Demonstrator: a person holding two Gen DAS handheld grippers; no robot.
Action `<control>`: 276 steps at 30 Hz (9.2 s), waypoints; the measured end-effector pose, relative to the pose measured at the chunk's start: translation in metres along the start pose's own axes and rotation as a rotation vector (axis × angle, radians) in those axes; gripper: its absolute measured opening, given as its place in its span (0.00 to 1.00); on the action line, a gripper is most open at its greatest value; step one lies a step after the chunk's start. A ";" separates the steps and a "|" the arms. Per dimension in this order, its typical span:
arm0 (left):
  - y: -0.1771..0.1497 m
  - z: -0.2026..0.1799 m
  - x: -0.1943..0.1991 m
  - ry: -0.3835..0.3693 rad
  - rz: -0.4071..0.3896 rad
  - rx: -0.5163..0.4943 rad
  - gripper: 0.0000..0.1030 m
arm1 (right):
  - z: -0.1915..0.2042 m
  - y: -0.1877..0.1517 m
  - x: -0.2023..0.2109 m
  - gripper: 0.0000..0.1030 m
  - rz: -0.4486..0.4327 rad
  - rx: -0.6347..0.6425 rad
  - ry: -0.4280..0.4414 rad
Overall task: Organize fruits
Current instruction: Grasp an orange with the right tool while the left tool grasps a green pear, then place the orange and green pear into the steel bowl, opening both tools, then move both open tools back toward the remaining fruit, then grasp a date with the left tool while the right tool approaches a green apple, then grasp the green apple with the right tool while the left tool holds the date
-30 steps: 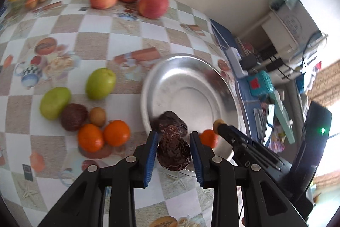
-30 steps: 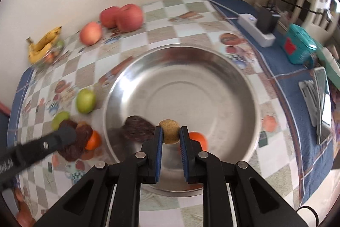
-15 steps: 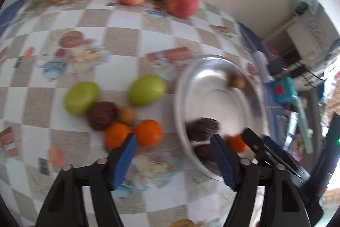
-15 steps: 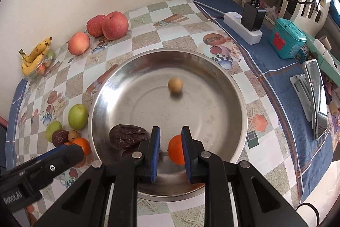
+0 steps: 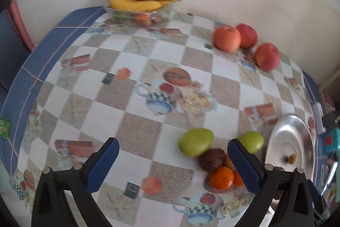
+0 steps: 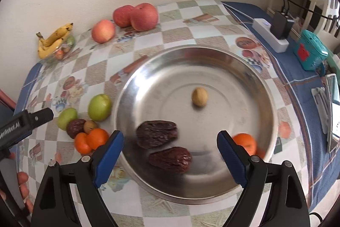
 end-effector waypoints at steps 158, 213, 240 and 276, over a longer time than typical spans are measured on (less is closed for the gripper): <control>-0.013 -0.007 -0.038 -0.095 0.194 0.017 1.00 | 0.074 0.029 -0.005 0.73 -0.010 0.153 0.073; -0.015 0.013 -0.054 -0.197 0.221 0.233 0.38 | 0.135 0.033 -0.052 0.63 0.136 0.441 0.030; -0.017 0.010 -0.056 -0.211 0.239 0.238 0.38 | 0.128 0.022 -0.077 0.47 0.135 0.557 -0.106; -0.015 0.029 -0.063 -0.195 0.245 0.299 0.38 | 0.145 0.037 -0.068 0.38 0.130 0.309 0.191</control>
Point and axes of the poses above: each gripper's, at about its wrist camera, not at the fingertips, and x roughly against the way its jaws point, z to its left, y to its top, the point moved 6 cm from there along -x, roughly the way its jaws point, and after that the axes turned 1 degree about -y, right-handed, at the moved point
